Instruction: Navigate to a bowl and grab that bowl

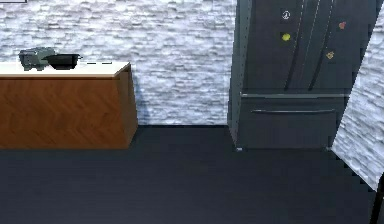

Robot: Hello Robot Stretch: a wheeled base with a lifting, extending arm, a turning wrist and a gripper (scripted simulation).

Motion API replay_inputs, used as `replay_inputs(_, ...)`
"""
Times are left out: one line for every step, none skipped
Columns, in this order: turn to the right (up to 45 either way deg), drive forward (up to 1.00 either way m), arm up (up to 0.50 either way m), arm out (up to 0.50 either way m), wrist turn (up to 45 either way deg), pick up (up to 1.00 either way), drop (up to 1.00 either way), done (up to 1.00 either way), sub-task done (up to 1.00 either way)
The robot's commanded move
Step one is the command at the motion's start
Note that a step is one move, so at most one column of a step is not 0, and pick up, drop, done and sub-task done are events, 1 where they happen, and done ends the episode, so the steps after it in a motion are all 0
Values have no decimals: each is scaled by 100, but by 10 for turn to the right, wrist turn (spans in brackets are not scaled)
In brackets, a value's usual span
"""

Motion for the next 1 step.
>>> replay_inputs(0,0,0,0,360,0,0,0,0)
